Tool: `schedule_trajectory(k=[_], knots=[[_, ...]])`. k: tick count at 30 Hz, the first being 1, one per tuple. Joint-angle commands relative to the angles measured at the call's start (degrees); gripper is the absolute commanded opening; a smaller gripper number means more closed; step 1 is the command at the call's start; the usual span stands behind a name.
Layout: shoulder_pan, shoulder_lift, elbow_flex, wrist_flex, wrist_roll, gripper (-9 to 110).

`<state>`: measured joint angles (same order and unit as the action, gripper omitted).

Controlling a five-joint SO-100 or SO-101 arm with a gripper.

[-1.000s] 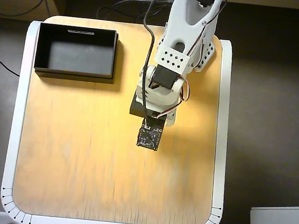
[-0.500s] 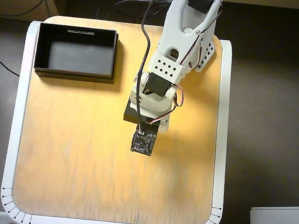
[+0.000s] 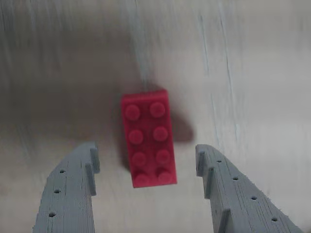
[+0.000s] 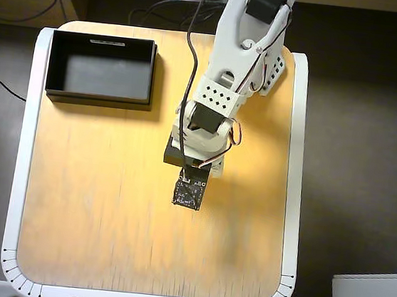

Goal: Grasp a lego block and put it in the bin.

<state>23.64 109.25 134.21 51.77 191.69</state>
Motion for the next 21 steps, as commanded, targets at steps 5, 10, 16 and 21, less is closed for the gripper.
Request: schedule_trajectory(k=[5,10,16,21], knots=[[0.6,-1.1,-7.1,-3.2,0.9,21],[0.7,-1.9,-7.1,-3.2,1.2,16],[0.7,-2.3,-7.1,-3.6,1.0,9],[0.7,-2.3,-7.1,-4.0,1.0,6]])
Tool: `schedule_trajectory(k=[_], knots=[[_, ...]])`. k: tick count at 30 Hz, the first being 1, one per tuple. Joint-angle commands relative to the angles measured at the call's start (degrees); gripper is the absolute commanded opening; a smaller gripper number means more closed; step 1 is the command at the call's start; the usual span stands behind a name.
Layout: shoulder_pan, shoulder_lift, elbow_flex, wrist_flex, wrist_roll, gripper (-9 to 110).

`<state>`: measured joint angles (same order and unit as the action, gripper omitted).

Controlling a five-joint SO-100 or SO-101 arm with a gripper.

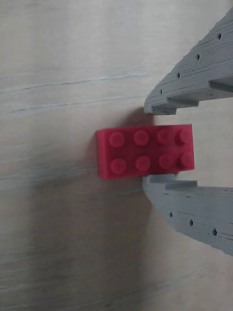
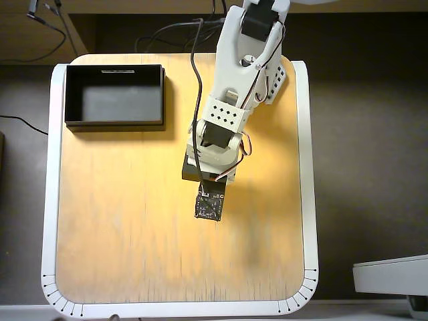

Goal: Grasp a lego block and put it in the bin.

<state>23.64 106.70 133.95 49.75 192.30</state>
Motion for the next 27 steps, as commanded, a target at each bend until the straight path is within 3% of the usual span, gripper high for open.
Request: schedule_trajectory(k=[1,14,27], knots=[[0.7,0.3,-6.9,-1.9,0.4,6],[3.3,4.0,-6.9,-1.9,0.3,0],[13.4,24.8,-6.9,-1.8,-12.6,0]])
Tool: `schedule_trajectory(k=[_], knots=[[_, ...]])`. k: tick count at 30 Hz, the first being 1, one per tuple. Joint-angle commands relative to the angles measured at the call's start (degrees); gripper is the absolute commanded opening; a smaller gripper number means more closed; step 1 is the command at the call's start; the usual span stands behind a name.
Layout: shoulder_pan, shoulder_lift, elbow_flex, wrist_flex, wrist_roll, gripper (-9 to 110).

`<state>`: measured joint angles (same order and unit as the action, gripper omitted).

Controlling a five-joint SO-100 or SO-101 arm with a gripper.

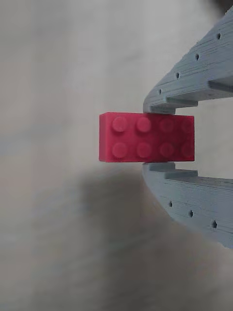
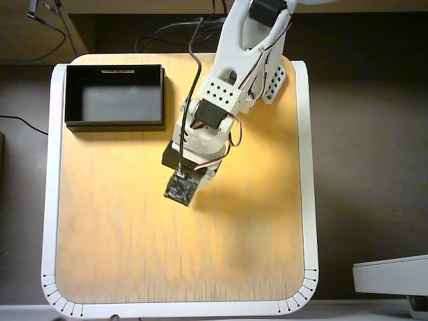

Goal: Grasp a lego block and put it in the bin.

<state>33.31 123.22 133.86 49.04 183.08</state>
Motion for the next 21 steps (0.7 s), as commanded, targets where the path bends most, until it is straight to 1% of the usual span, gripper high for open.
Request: schedule_trajectory(k=[1,4,8,12,18,21], knots=[[5.3,9.7,-6.8,-1.1,-4.8,0],[9.9,13.9,-7.3,1.3,-6.9,0],[15.8,14.6,-16.6,14.2,-7.4,0],[21.1,14.7,-24.6,21.8,-8.8,0],[28.9,14.7,-28.9,28.7,-5.2,0],[33.3,14.7,-29.9,34.3,-0.5,0]])
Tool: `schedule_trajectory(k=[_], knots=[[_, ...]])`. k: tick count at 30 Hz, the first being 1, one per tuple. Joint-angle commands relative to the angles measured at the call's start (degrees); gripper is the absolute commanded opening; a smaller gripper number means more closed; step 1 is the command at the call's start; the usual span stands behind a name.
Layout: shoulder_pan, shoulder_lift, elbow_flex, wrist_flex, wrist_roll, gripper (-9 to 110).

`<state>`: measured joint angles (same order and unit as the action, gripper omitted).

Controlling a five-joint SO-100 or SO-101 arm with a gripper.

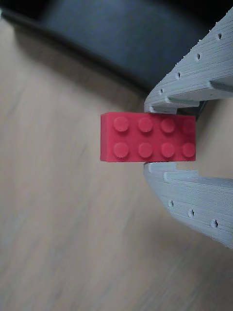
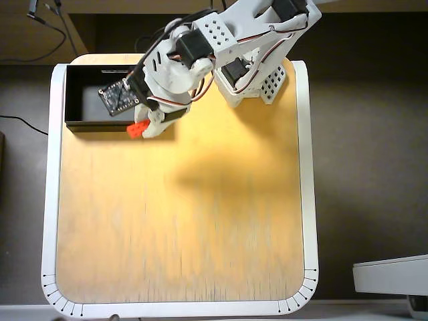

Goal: Grasp a lego block and put it in the bin.

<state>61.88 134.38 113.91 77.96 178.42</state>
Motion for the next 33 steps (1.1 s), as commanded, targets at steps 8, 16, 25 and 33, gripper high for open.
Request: schedule_trajectory(k=[8,16,25,33], knots=[[13.4,1.0,-9.9,11.5,7.1,0],[20.8,-9.1,-9.9,8.8,10.4,0],[22.8,-19.8,-9.9,-3.4,8.3,0],[22.9,-25.6,-9.8,-9.6,6.3,0]])
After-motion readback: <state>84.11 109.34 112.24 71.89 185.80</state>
